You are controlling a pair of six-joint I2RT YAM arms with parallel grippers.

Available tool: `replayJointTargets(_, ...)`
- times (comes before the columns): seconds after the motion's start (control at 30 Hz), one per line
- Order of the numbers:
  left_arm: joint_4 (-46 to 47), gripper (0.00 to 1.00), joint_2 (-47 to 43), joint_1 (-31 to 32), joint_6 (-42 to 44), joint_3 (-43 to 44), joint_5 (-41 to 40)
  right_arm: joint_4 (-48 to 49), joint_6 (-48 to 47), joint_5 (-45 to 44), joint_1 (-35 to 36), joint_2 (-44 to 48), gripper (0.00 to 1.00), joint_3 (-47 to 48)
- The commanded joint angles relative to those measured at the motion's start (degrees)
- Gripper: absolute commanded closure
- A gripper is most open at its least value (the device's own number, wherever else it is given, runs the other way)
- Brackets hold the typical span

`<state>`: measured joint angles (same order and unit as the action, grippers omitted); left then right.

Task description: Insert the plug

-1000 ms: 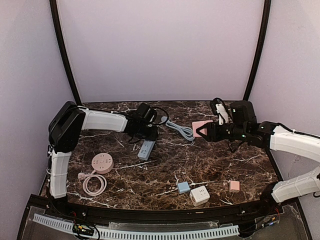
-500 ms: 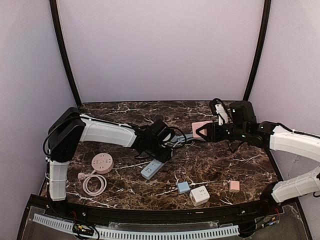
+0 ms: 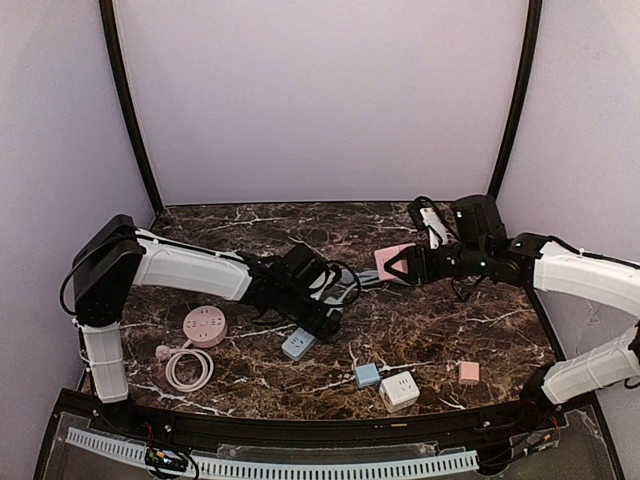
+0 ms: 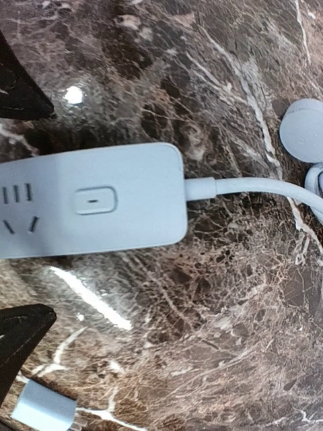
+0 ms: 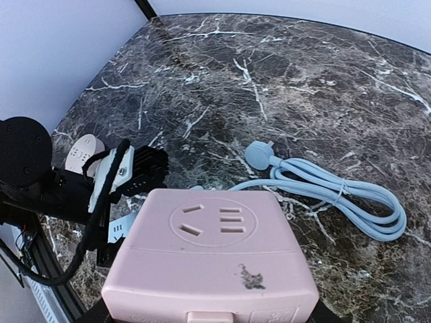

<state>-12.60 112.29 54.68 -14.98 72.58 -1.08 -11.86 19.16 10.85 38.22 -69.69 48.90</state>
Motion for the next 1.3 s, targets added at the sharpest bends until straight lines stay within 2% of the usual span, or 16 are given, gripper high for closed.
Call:
replayJointTargets(0.0, 4.2, 0.06, -9.2, 0.4, -0.6, -7.0, -0.4, 0.6, -0.9, 5.6, 0.6, -1.0, 1.00, 3.4)
replayJointTargets(0.23, 14.0, 0.11, -21.4, 0.4, -2.4, -22.6, -4.1, -5.4, -7.6, 11.6, 1.5, -3.9, 1.00, 9.0)
replayJointTargets(0.43, 20.1, 0.13, -29.0, 0.4, -1.5, -31.9, -8.5, -11.5, -13.6, 6.8, 5.9, -8.7, 1.00, 15.2)
replayJointTargets(0.7, 21.4, 0.02, -33.6, 0.4, -0.7, -37.4, -13.5, -23.9, -20.4, -2.6, 14.2, -19.8, 1.00, 28.0)
replayJointTargets(0.83, 21.5, 0.01, -37.1, 0.4, -0.5, -40.0, -16.2, -30.8, -20.5, -6.8, 15.6, -28.0, 1.00, 34.5)
replayJointTargets(1.0, 22.2, 0.01, -41.6, 0.1, -2.1, -44.0, -22.5, -34.9, -19.5, -8.1, 16.9, -35.0, 1.00, 41.5)
replayJointTargets(1.27, 23.3, 0.01, -46.7, -0.1, -2.3, -47.6, -25.1, -40.8, -16.3, -10.7, 18.4, -43.5, 1.00, 51.4)
